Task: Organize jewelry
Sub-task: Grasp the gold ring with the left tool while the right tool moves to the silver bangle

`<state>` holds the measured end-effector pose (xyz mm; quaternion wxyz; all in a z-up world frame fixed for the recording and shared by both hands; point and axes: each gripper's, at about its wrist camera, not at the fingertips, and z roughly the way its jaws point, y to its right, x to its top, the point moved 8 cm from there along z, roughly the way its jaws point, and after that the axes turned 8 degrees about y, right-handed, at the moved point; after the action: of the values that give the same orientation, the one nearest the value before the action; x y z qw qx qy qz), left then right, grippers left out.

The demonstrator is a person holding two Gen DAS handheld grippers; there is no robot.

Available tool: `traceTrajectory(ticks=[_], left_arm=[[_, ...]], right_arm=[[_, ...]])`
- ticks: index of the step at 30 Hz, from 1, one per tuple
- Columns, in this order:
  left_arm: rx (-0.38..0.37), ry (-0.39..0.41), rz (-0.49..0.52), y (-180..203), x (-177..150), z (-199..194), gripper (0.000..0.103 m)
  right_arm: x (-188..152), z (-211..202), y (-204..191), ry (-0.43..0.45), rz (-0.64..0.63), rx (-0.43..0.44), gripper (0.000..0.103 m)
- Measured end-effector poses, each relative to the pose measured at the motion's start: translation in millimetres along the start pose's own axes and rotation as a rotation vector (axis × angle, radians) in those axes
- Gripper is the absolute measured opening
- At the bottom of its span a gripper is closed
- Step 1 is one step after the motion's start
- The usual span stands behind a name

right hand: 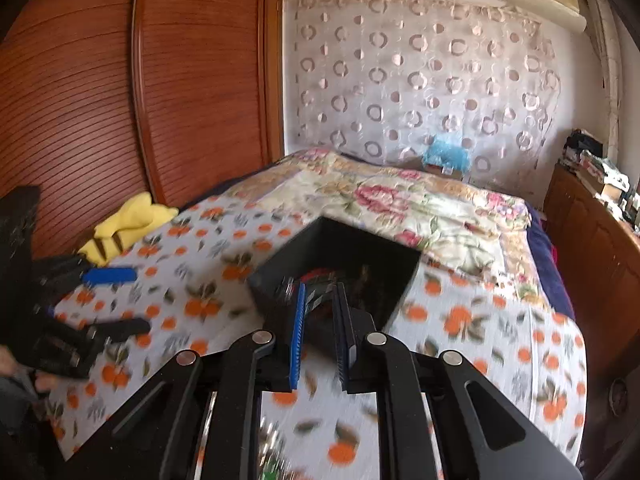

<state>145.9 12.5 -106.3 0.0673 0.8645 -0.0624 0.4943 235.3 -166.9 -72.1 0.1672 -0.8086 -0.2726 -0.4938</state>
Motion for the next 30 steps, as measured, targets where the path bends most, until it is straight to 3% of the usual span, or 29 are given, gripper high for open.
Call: traceTrajectory(ticks=[14, 24, 26, 30], left_arm=[[-0.046, -0.04, -0.014, 17.2, -30.6, -19.6, 0.07], [-0.096, -0.093, 0.051, 53.6, -49.2, -17.7, 0.07], [-0.103, -0.102, 0.063, 58.1, -51.3, -15.4, 0.067], [-0.118, -0.133, 0.084, 66.6, -54.7, -8.3, 0.05]], right_arm=[[-91.3, -41.3, -27.5, -0.122, 0.054, 0.042, 0.015], [-129.1, -68.2, -44.1, -0.137, 0.092, 0.037, 0.015], [-134.5, -70.2, -44.7, -0.149, 0.1, 0.039, 0.015], [-142.8, -71.4, -46.3, -0.162, 0.097, 0.032, 0.015]])
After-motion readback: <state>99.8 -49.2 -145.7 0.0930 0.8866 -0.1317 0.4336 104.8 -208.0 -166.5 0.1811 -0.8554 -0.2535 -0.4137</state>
